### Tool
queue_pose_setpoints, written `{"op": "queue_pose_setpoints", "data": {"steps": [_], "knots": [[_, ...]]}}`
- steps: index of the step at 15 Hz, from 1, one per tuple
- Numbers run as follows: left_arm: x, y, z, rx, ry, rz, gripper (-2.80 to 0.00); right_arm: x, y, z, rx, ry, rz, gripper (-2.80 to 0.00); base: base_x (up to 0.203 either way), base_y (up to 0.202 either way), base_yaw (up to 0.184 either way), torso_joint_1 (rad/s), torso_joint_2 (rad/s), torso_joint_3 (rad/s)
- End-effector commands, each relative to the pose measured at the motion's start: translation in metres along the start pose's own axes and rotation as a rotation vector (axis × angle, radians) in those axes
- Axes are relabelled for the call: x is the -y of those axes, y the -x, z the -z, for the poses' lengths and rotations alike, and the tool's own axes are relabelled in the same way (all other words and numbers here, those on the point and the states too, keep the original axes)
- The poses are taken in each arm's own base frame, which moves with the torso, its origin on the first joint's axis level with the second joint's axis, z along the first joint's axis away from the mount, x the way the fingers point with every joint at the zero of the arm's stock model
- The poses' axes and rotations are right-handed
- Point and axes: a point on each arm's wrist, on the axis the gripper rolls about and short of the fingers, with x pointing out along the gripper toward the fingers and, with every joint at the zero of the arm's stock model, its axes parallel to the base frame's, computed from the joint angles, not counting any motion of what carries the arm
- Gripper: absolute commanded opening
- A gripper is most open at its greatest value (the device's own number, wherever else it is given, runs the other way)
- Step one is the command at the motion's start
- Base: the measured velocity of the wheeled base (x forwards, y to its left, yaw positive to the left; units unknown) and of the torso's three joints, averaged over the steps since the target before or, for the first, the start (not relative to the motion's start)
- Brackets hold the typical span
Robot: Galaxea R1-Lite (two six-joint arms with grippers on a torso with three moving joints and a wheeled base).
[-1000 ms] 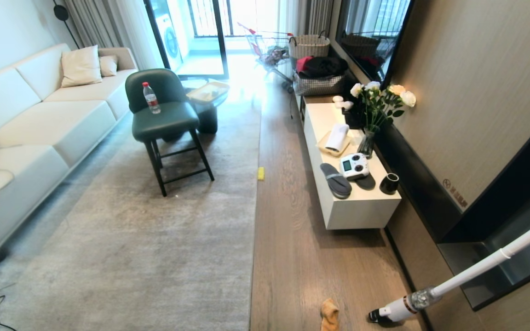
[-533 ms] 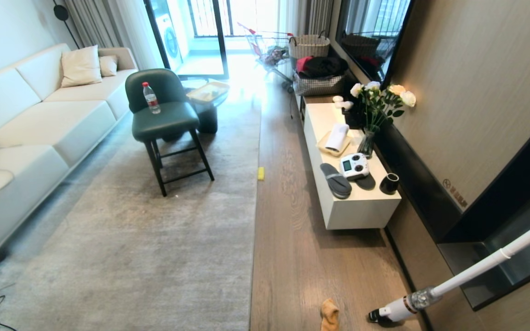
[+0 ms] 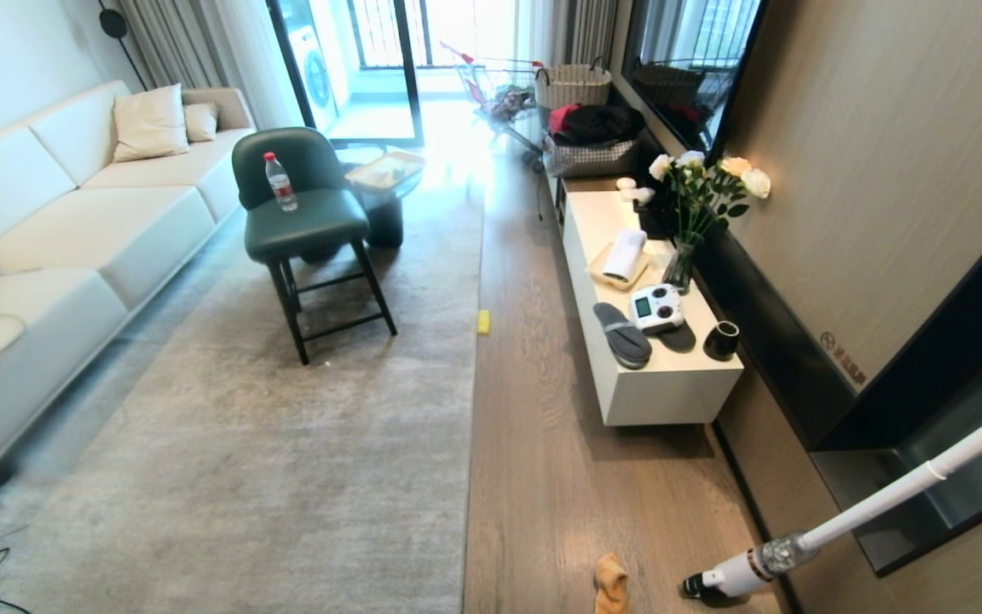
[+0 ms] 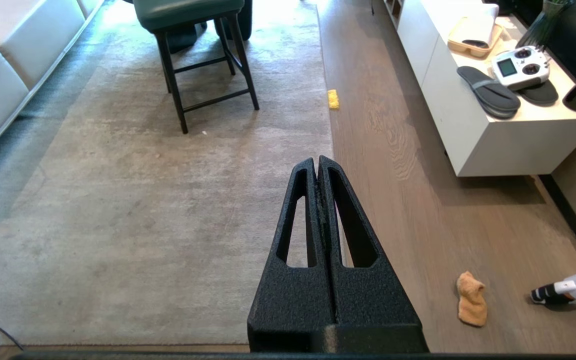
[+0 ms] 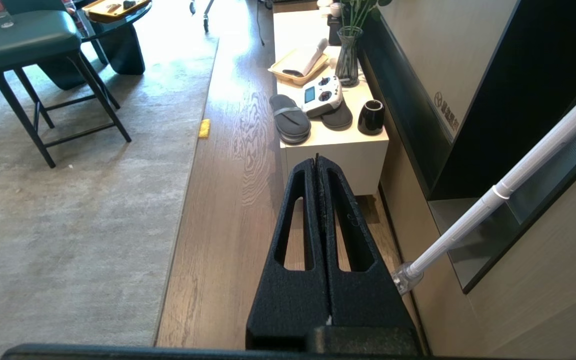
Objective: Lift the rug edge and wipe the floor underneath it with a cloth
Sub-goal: Lift up the carpet
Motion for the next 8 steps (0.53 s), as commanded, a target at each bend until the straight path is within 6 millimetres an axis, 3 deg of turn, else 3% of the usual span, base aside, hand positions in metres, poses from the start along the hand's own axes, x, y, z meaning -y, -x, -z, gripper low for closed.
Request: {"op": "queue_pose_setpoints", "data": {"steps": [1,8], "knots": [[0.0000,-0.0001,0.0000,-0.001,0.000,0.000,-2.80,0.0000,-0.0001,-0.0001,0.000,0.000,0.000,-2.80,0.000,0.000,0.000,0.000,0.00,0.000],[0.0000,-0.0001,0.0000,-0.001,0.000,0.000,-2.80,0.0000,-0.0001,-0.0001,0.000,-0.002,0.000,-2.80,0.000,0.000,0.000,-0.047,0.11,0.065]]}}
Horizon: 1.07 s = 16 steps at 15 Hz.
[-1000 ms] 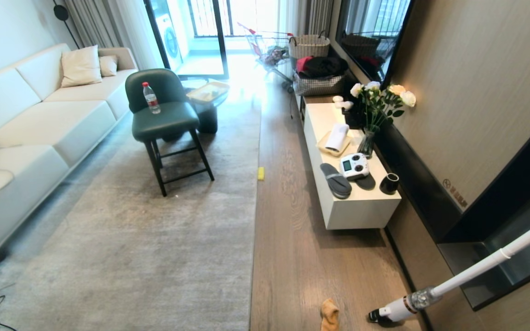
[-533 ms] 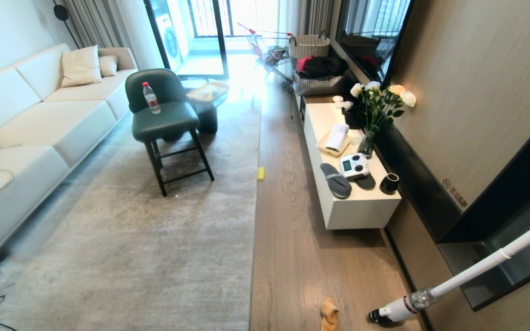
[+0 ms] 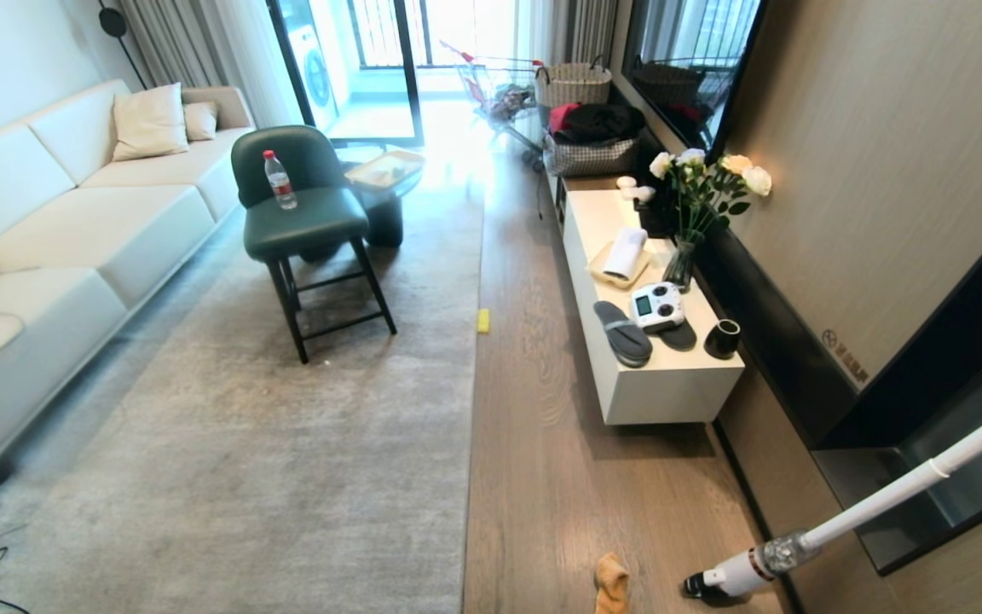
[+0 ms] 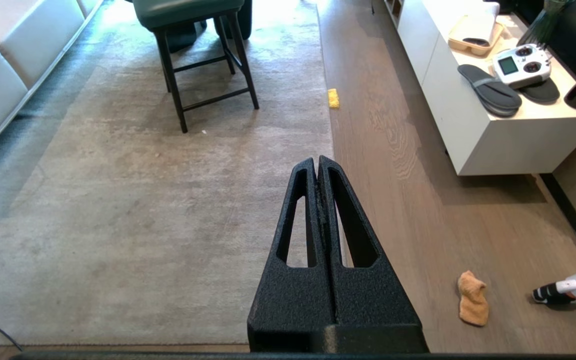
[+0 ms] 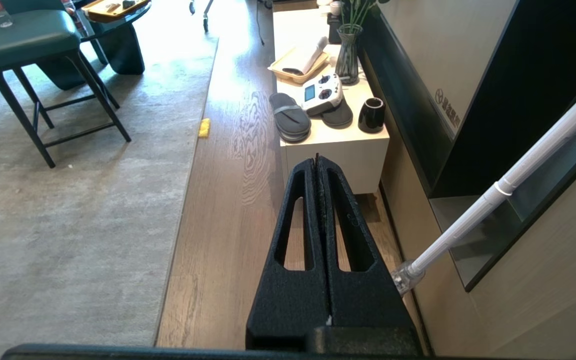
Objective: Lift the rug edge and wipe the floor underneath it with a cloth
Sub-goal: Lift up the carpet
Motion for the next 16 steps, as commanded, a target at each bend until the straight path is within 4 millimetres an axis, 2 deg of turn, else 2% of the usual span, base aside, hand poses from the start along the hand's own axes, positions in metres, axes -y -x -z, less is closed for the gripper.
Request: {"op": "queue_pose_setpoints", "data": {"steps": [1,16], "knots": [[0.0000,-0.0001,0.0000,-0.001,0.000,-0.001,-2.80,0.0000,-0.0001,-0.0001,0.000,-0.001,0.000,-2.80,0.000,0.000,0.000,-0.067,0.15,0.087],[0.0000,-0.0001,0.0000,-0.001,0.000,-0.001,-2.80,0.0000,-0.0001,0.0001,-0.002,-0.001,0.001,-2.80,0.000,0.000,0.000,-0.112,0.26,0.147]]}}
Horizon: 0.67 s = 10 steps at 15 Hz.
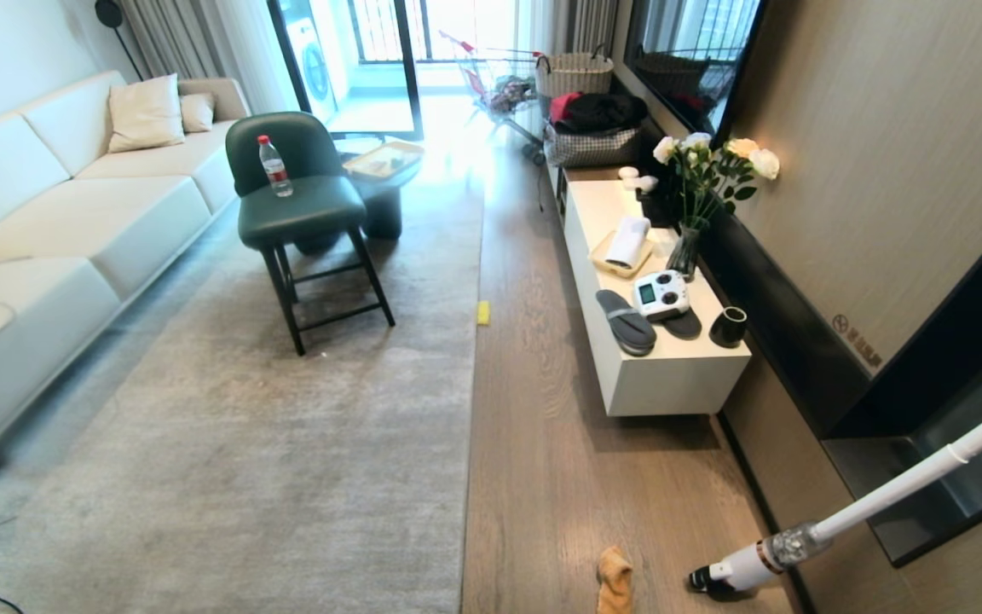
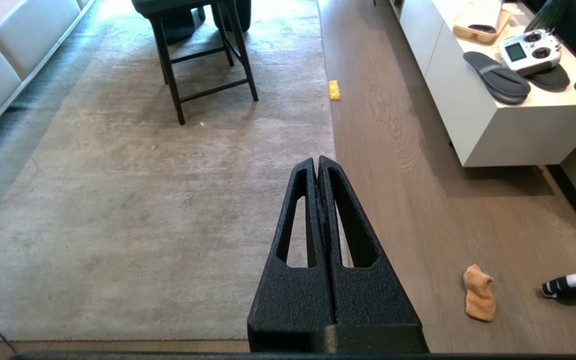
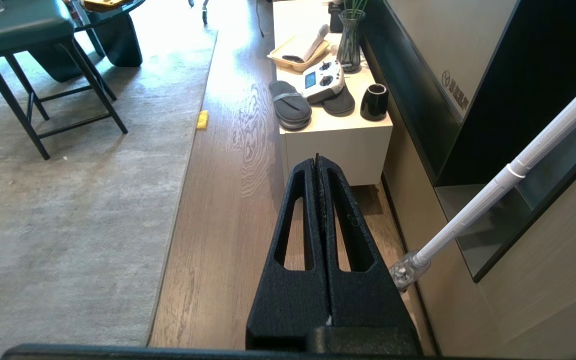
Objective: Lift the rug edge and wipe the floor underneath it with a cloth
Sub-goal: Lift up the carpet
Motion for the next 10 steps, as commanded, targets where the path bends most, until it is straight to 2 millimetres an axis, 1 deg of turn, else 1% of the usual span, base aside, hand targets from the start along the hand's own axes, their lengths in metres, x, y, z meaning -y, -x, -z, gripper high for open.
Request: {"op": "queue_pose_setpoints", "data": {"steps": [1,10], "knots": [[0.0000,-0.0001,0.0000,-0.001,0.000,0.000,-2.80,0.0000,-0.0001,-0.0001,0.000,0.000,0.001,-2.80,0.000,0.000,0.000,-0.131,0.32,0.180],[0.0000,-0.0001,0.0000,-0.001,0.000,0.000,-2.80,0.0000,-0.0001,-0.0001,0.000,-0.005,0.002,-2.80,0.000,0.000,0.000,-0.134,0.32,0.189]]}}
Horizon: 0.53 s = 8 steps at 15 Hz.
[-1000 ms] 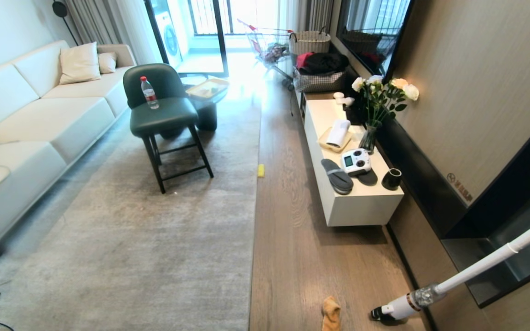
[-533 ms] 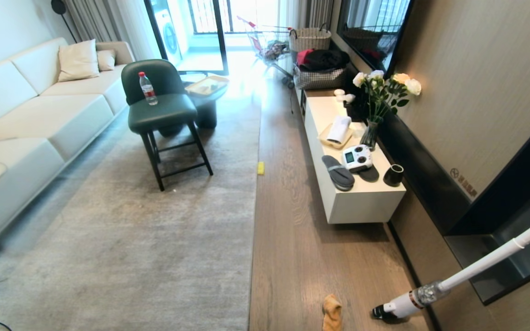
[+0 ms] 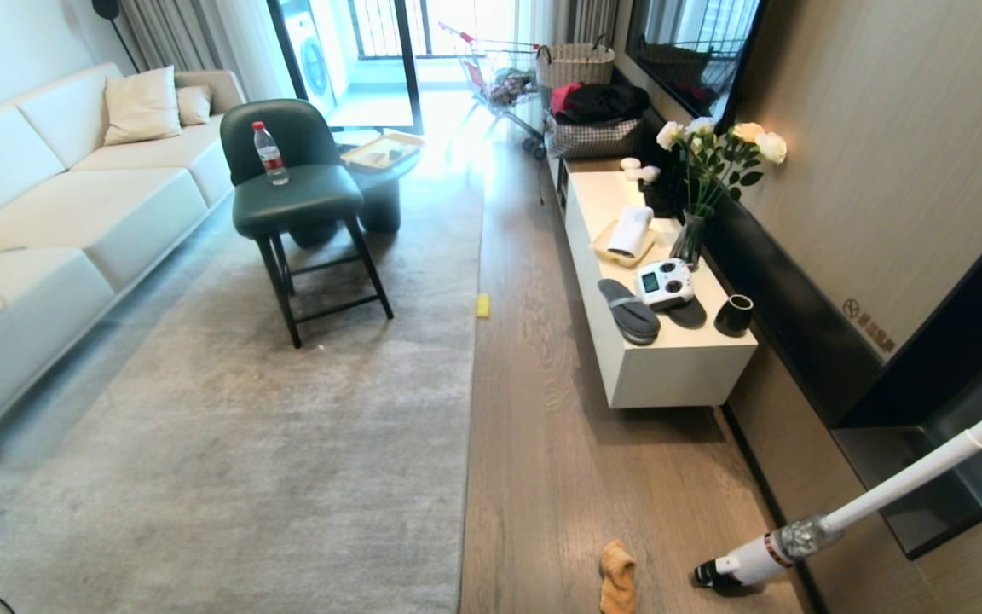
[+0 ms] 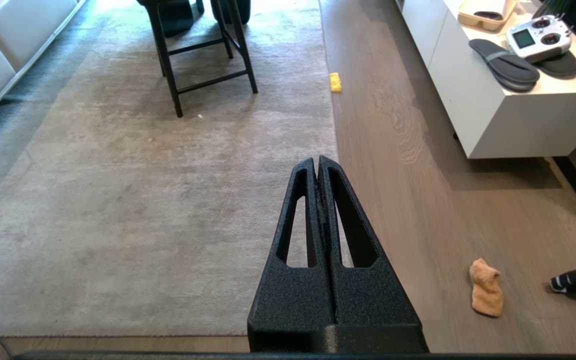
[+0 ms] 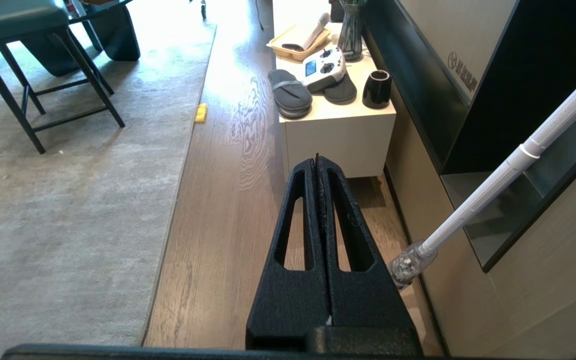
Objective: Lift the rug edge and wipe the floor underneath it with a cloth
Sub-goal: Lift up the carpet
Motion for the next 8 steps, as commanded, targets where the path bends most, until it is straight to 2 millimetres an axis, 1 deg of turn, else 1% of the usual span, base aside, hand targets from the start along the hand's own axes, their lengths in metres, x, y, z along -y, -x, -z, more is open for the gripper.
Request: {"op": "queue_pose_setpoints", "data": {"steps": [1,5,8], "knots": [[0.0000,-0.0001,0.0000,-0.001,0.000,0.000,-2.80,0.0000,-0.0001,-0.0001,0.000,0.000,0.001,-2.80,0.000,0.000,0.000,-0.145,0.35,0.216],[0.0000,-0.0001,0.0000,-0.001,0.000,0.000,-2.80,0.0000,-0.0002,-0.0001,-0.002,0.000,0.001,-2.80,0.000,0.000,0.000,-0.141,0.36,0.216],[0.0000,-0.0001,0.0000,-0.001,0.000,-0.001,-2.80,0.0000,-0.0001,-0.0001,-0.001,0.000,0.001,-2.80,0.000,0.000,0.000,-0.172,0.44,0.271]]}}
